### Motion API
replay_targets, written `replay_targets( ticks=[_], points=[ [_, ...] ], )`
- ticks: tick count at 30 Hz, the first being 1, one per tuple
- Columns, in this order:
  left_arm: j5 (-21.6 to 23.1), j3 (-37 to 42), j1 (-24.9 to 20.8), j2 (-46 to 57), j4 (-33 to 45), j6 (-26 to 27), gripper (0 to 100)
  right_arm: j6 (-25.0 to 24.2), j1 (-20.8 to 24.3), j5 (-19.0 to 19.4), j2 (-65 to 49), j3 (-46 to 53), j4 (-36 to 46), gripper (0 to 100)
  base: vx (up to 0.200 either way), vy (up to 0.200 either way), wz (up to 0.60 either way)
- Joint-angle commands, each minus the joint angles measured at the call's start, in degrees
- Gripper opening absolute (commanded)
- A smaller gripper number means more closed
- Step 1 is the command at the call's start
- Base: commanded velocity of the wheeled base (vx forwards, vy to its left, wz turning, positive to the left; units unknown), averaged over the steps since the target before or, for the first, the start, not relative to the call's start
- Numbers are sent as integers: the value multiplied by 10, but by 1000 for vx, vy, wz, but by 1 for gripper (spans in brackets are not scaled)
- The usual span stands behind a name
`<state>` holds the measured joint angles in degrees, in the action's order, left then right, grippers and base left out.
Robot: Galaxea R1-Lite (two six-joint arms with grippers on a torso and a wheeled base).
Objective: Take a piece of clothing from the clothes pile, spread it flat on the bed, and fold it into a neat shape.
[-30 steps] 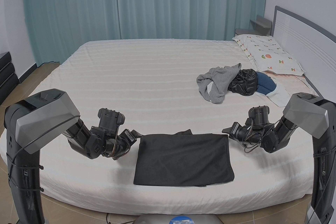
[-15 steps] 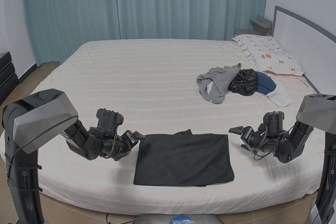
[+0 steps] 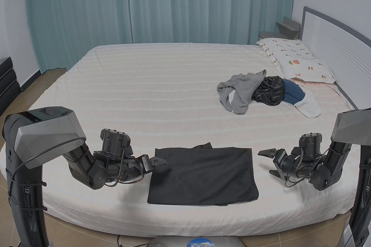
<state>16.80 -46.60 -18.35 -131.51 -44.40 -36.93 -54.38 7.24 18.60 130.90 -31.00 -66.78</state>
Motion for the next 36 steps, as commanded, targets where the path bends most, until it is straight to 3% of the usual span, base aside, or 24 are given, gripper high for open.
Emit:
replay_targets(
  ticks=[1, 19, 20, 36],
  points=[
    [2, 0, -8, -20, -2, 14, 100, 0, -1, 7, 5, 2, 0, 100, 0, 0, 0],
    [-5, -26, -21, -53, -33, 22, 100, 1, 1, 13, 5, 2, 1, 100, 0, 0, 0],
    [-5, -26, -21, -52, -32, 22, 0, 2, 1, 12, 5, 2, 0, 100, 0, 0, 0],
    [-12, -14, -20, -45, -32, -12, 0, 1, 0, 20, 2, 4, 0, 100, 0, 0, 0]
  ],
)
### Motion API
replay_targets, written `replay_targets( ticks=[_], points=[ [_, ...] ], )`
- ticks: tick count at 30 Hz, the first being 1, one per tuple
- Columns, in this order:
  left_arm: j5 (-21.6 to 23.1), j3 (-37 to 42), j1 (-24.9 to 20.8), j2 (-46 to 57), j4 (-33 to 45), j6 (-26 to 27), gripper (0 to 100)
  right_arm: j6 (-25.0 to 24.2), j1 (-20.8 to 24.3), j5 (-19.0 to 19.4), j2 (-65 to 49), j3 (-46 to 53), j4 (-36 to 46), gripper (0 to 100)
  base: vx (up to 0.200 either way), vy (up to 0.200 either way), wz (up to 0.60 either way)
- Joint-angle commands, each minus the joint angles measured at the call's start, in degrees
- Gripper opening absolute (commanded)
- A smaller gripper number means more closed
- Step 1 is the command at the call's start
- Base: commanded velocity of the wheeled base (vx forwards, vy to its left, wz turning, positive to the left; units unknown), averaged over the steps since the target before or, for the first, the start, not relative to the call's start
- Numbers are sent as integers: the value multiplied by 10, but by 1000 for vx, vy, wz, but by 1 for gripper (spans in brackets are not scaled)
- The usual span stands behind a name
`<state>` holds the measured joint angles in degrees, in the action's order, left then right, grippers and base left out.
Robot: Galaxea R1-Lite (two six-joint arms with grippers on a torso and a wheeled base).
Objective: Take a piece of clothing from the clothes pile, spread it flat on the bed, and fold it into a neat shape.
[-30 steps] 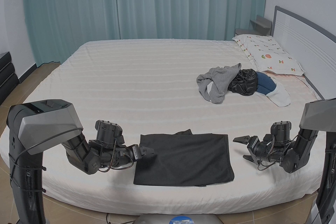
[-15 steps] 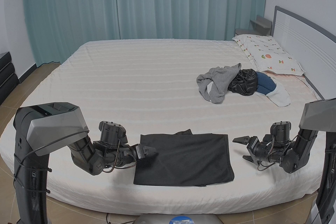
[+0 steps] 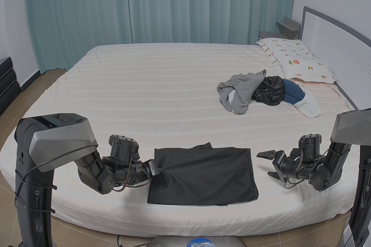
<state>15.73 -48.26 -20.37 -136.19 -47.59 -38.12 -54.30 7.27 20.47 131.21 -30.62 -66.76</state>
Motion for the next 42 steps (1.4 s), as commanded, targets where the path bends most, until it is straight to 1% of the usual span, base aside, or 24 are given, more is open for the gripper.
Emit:
replay_targets(
  ticks=[1, 5, 10, 20, 26, 35, 39, 42],
  points=[
    [-2, 3, 1, 1, 0, 0, 0, 0, -1, 1, -1, 0, 0, 100, 0, 0, 0],
    [-34, 5, 0, 1, 0, 0, 0, 0, -1, 1, -1, 0, 0, 100, 0, 0, 0],
    [-57, 5, 1, 1, 0, -4, 0, 0, -1, 1, 0, 0, 0, 100, 0, 0, 0],
    [-60, 5, 2, 2, -1, -15, 0, 2, 0, 0, 0, 1, 0, 100, 0, 0, 0],
    [-60, 1, 3, 2, -1, -38, 0, 2, 0, 0, 0, 2, 0, 100, 0, 0, 0],
    [-59, 4, 5, 5, -7, -41, 0, 2, 0, 0, 1, 2, 0, 100, 0, 0, 0],
    [-60, 0, 5, 7, -7, -61, 0, 2, 0, 0, 1, 2, 0, 100, 0, 0, 0],
    [-61, 2, 7, 8, -9, -65, 0, 2, 0, 0, 1, 2, 0, 100, 0, 0, 0]
  ],
)
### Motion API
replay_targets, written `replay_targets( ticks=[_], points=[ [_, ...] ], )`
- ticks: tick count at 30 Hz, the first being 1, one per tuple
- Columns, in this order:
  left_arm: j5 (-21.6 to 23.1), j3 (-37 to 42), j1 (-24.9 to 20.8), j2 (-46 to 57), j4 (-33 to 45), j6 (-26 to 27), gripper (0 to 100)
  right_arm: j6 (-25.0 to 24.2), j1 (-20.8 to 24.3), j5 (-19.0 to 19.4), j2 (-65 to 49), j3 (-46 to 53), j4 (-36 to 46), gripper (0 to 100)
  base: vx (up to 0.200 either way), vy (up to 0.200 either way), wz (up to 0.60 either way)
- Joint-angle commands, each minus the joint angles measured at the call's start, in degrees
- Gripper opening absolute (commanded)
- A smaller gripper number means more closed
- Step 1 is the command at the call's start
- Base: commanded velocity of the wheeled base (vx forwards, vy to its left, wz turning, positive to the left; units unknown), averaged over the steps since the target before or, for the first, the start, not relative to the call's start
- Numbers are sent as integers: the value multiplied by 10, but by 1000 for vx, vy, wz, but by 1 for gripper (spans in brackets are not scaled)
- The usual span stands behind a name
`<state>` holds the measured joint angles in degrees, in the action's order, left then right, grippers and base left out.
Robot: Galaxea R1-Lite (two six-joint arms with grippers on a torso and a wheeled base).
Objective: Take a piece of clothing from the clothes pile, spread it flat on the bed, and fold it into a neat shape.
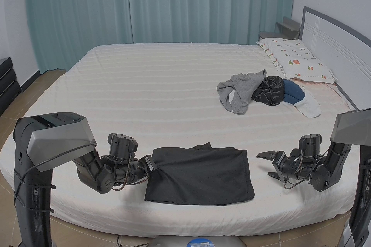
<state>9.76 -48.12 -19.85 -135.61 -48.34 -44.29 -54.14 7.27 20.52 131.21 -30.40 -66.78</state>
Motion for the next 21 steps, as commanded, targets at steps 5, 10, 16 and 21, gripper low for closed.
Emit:
replay_targets(
  ticks=[5, 10, 16, 21],
  points=[
    [-4, 3, 2, 6, -1, -6, 0, 1, 0, 0, 1, 2, 0, 100, 0, 160, 0],
    [-4, 9, 3, 10, 0, -6, 0, 1, 1, 0, 3, 6, -15, 100, 0, 200, 0],
    [-23, 10, 3, 10, 0, -6, 0, 0, 1, 0, 4, 10, -22, 100, 0, 200, 0],
    [-24, 11, 3, 10, 0, -6, 0, 0, 1, 0, 4, 10, -22, 100, 0, 200, 0]
  ],
)
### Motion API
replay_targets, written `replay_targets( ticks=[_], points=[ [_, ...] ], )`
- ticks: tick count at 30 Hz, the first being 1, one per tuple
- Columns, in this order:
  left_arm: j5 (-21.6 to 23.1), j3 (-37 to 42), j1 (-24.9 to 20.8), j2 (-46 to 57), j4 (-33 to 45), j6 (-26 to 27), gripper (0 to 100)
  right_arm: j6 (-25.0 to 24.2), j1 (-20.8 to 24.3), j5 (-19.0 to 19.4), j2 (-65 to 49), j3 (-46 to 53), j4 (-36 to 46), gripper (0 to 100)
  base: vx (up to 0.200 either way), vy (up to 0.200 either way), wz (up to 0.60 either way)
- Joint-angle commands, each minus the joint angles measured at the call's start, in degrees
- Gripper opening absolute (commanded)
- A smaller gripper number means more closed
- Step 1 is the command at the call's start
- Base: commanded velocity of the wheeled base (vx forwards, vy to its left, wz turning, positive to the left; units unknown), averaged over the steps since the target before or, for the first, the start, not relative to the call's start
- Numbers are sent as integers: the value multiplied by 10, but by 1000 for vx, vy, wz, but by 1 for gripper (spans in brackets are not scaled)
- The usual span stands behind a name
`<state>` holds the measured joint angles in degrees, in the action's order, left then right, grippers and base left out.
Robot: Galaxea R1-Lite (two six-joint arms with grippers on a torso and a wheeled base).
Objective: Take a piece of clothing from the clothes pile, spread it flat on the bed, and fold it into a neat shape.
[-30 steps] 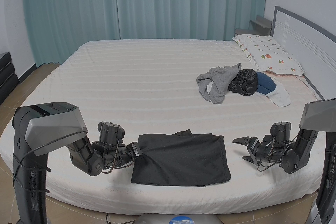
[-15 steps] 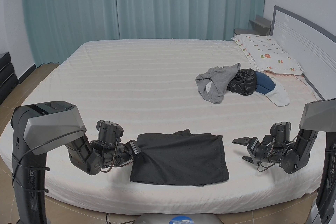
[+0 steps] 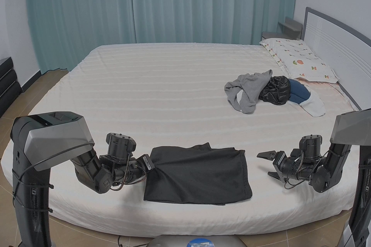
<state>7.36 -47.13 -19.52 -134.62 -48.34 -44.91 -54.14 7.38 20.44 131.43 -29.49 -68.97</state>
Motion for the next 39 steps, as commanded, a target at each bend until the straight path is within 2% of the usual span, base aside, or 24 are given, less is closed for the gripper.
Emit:
replay_targets(
  ticks=[1, 39],
  points=[
    [-1, 1, -1, 1, 0, 0, 0, 0, 0, 0, 1, 0, 0, 100, 0, 200, 0],
    [-14, 13, 0, 12, 12, 0, 0, 0, 1, -1, 2, 1, 0, 100, 0, 200, 0]
  ],
)
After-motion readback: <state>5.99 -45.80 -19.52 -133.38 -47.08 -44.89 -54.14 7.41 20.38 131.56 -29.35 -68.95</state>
